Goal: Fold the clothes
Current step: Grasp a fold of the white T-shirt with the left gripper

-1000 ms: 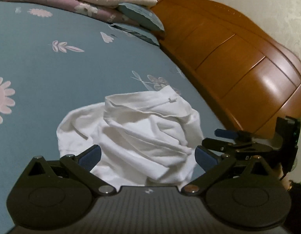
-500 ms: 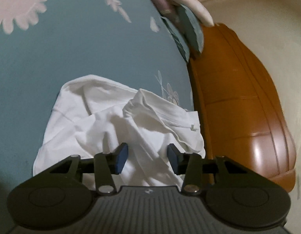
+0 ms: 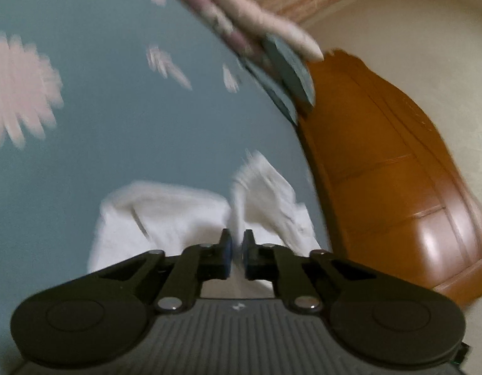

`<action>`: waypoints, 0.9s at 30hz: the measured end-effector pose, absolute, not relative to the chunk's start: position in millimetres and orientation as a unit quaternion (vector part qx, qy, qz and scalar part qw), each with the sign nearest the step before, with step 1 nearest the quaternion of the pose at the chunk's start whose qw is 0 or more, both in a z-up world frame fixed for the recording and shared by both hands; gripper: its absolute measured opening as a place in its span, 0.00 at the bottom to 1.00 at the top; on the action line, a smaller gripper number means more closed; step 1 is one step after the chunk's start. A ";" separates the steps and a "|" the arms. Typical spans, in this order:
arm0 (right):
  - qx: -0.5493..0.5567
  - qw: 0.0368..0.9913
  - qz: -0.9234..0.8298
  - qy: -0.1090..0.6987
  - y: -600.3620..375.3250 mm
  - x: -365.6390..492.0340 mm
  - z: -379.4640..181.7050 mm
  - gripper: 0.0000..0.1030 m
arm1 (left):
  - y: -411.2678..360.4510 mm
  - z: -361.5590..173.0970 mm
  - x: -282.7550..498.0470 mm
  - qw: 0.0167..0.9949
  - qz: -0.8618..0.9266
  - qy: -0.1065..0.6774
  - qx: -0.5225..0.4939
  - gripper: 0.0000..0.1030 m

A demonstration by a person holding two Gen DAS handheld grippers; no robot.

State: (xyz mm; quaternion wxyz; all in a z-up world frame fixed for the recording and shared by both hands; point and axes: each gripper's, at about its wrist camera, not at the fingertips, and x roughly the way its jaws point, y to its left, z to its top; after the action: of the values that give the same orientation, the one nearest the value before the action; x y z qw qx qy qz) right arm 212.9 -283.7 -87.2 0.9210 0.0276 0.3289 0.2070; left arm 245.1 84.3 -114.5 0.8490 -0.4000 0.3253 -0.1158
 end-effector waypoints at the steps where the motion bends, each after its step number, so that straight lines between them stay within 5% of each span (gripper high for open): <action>1: 0.028 0.921 0.208 0.328 -284.4 213.6 -87.5 0.99 | 87.2 -109.9 245.6 0.854 -0.114 0.319 -0.396 0.04; 5: 0.021 0.922 0.210 0.324 -282.4 217.3 -87.7 0.99 | 86.4 -110.6 249.3 0.843 -0.140 0.326 -0.404 0.05; 11: 0.034 0.924 0.207 0.318 -286.5 216.5 -85.4 0.99 | 80.7 -125.8 233.4 0.827 -0.144 0.349 -0.416 0.40; 27: 0.056 0.920 0.202 0.332 -288.2 220.0 -96.2 0.96 | 73.0 -156.5 238.6 0.786 -0.136 0.383 -0.466 0.44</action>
State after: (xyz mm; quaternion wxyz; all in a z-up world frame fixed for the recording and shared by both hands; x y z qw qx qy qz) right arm 220.0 -288.2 -96.2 0.9198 0.0560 0.3319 0.2015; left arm 238.6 73.0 -156.5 0.7863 -0.4658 0.3825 -0.1356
